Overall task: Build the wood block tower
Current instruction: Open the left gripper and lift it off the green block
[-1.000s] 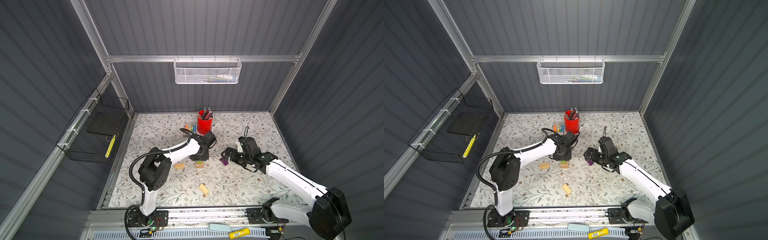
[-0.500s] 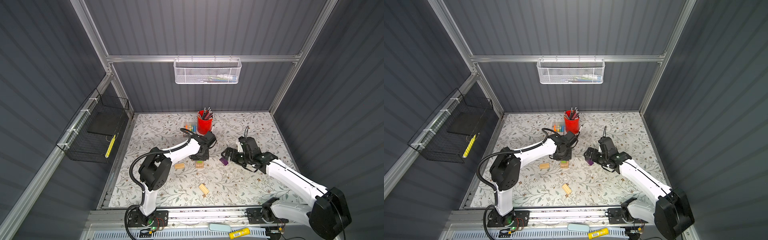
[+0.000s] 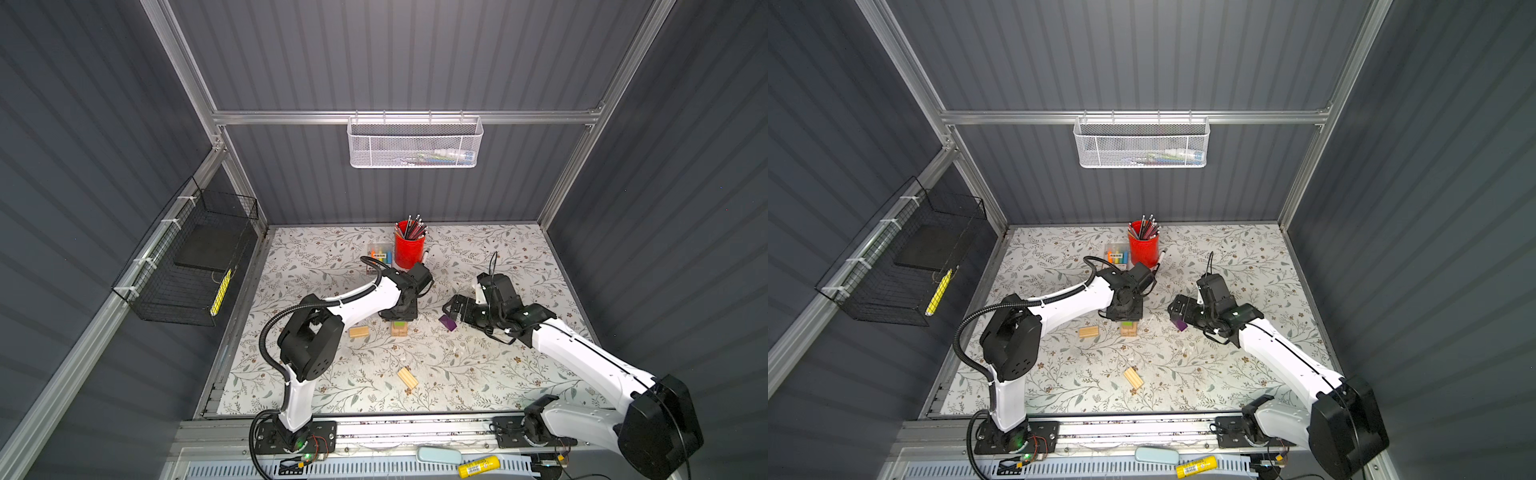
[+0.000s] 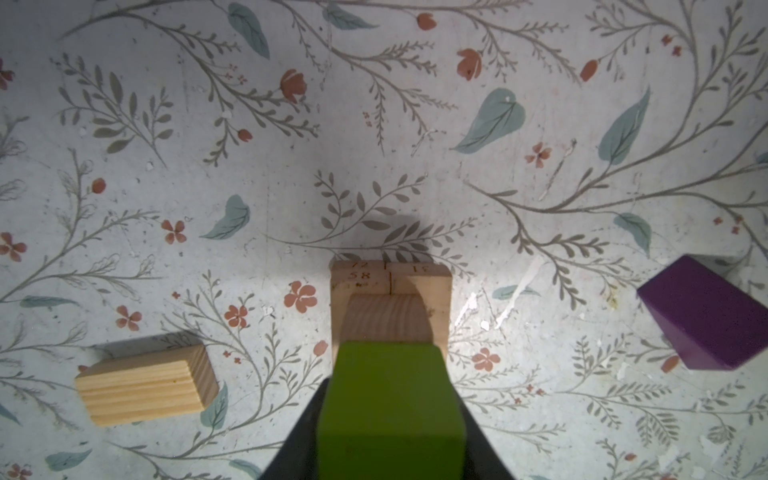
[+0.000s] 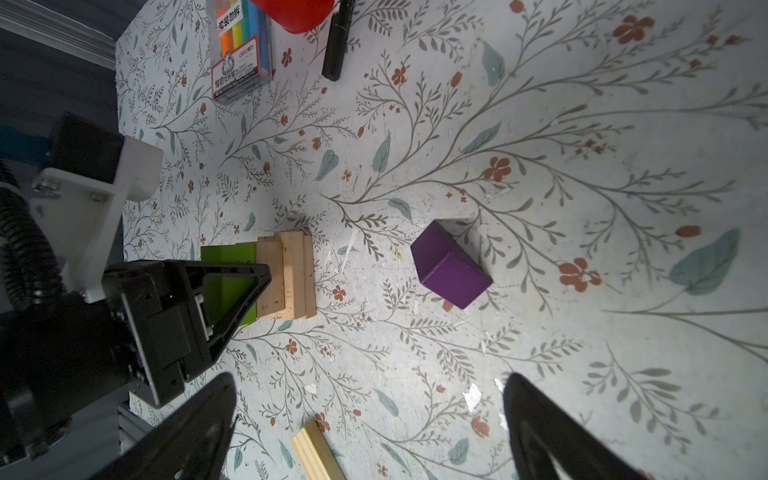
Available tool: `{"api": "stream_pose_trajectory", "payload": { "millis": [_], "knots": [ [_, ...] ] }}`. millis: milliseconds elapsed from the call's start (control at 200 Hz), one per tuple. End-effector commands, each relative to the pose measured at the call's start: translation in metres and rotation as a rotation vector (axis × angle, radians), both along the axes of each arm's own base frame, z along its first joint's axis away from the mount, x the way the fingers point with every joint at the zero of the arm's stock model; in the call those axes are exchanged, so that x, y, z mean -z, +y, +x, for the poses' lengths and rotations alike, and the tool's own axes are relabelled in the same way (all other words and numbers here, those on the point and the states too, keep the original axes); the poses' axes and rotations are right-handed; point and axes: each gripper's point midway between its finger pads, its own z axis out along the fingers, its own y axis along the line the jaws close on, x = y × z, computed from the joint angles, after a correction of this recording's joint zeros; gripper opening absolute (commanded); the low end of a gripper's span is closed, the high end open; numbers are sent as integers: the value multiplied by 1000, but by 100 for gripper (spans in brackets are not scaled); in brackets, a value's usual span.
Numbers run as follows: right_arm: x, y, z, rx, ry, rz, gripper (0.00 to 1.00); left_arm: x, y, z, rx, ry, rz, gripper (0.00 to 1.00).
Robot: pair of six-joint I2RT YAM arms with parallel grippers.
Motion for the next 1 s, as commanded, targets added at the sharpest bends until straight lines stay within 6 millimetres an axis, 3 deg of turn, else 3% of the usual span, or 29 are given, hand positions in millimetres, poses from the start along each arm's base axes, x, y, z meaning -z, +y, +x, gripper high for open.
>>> {"api": "stream_pose_trajectory", "payload": {
  "millis": [0, 290, 470, 590, 610, 846, 996],
  "knots": [
    [-13, 2, 0, -32, -33, 7, 99, -15, -3, 3, 9, -22, -3, 48],
    [-24, 9, -7, -125, -62, -11, 99, -66, 0, -1, 12, -102, -93, 66],
    [-22, 21, -14, -197, -67, -35, 99, -89, 19, -15, -36, -133, -128, 71],
    [-16, 38, -20, -249, -63, -41, 99, -98, 42, -27, -96, -153, -122, 73],
    [-15, 41, -21, -258, -64, -44, 99, -89, 52, -34, -107, -135, -96, 74],
    [-2, 79, -35, -342, -74, -21, 99, -77, 107, -71, -316, -136, -82, 77],
    [6, 94, -40, -364, -65, -2, 99, -49, 113, -78, -412, -107, -180, 79]
  ]
}}
